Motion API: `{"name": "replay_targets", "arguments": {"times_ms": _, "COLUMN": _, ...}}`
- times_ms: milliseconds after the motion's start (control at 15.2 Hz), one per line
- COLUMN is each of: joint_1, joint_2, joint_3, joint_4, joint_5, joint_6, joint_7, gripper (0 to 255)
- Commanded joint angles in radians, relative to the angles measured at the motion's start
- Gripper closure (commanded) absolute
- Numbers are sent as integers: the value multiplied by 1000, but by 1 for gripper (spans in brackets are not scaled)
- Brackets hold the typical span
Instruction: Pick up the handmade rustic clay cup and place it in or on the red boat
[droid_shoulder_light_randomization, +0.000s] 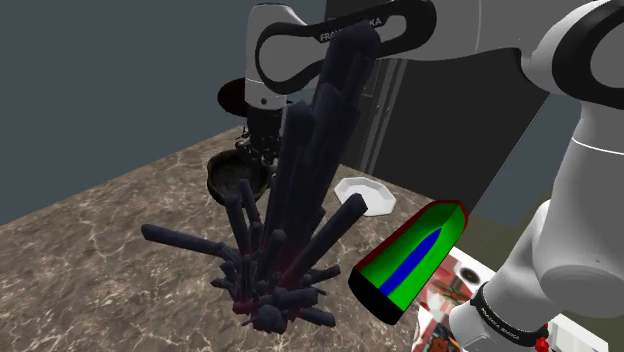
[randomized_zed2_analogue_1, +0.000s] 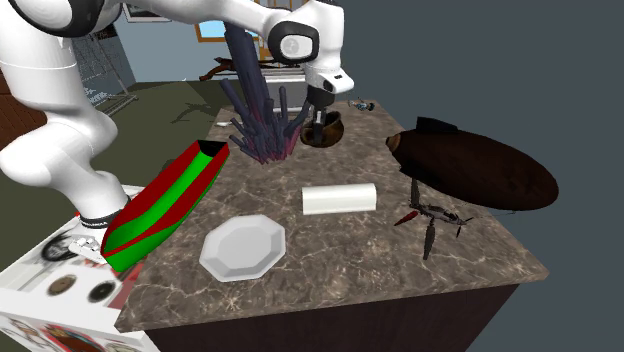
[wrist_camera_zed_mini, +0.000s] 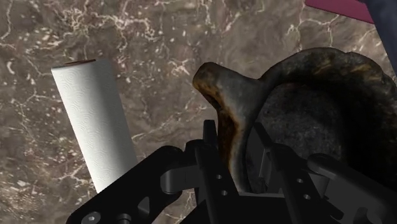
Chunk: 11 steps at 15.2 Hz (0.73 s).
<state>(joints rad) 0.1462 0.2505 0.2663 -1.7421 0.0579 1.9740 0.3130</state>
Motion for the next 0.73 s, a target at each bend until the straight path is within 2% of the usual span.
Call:
{"name": "replay_targets", "arguments": {"times_ms": 0, "joint_1": -1, "joint_2": -8, "joint_3": 0, "joint_4": 20, "joint_5": 2, "joint_6": -25, "joint_7": 0, "gripper": 255}}
{"name": "replay_targets", "arguments": {"times_ms": 660, "joint_1": -2, "joint_2": -28, "joint_3": 2, "joint_4": 128, "joint_5": 5, "joint_6": -152, "joint_7": 9, "gripper": 255}}
